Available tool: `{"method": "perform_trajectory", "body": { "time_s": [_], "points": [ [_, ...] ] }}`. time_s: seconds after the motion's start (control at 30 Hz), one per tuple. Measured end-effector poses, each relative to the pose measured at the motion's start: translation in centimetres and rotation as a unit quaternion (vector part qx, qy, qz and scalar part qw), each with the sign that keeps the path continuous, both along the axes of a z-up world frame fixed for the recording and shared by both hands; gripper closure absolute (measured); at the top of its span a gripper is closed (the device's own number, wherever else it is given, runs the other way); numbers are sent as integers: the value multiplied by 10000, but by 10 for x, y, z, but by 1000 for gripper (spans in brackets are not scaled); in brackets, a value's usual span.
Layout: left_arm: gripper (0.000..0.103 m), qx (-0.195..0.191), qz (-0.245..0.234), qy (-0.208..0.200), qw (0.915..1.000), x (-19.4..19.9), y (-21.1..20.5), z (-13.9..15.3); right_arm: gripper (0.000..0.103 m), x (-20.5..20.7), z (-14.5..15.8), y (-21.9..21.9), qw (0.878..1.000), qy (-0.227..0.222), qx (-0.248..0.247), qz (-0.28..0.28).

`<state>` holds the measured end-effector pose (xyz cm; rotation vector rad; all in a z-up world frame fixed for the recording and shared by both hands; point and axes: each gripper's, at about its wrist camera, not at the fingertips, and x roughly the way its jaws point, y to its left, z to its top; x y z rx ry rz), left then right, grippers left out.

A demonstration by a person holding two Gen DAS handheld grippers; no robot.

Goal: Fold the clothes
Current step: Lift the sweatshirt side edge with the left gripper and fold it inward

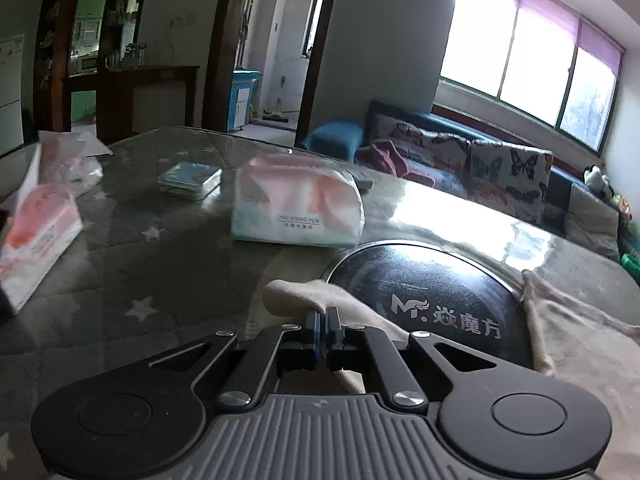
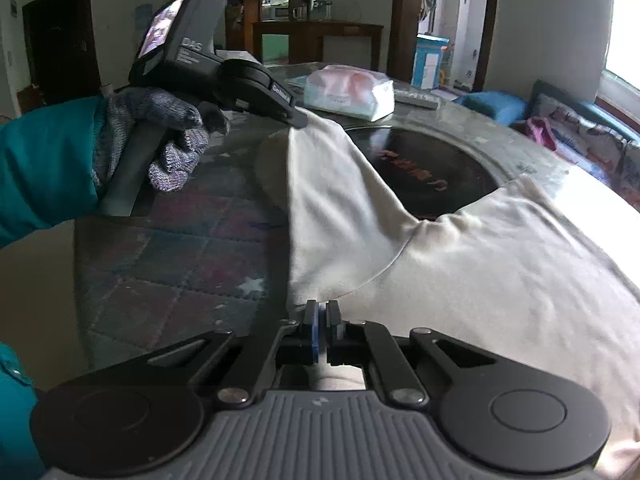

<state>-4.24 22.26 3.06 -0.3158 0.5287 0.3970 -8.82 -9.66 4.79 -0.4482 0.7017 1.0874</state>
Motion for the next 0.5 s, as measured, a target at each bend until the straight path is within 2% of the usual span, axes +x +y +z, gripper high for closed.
{"method": "perform_trajectory", "body": {
  "time_s": [0.2,0.33,0.43,0.5],
  "points": [
    [100,197,112,-64,9997,-27,3,2,103,-24,-4,1,9991,95,-5,401],
    [100,187,138,158,9996,-24,9,-6,99,-18,6,-12,9991,263,294,165],
    [100,179,116,262,9994,-20,11,-9,94,-8,20,-32,9988,172,423,-168],
    [100,164,93,294,9994,-20,10,-10,84,1,28,-56,9969,80,464,-633]
  ]
}}
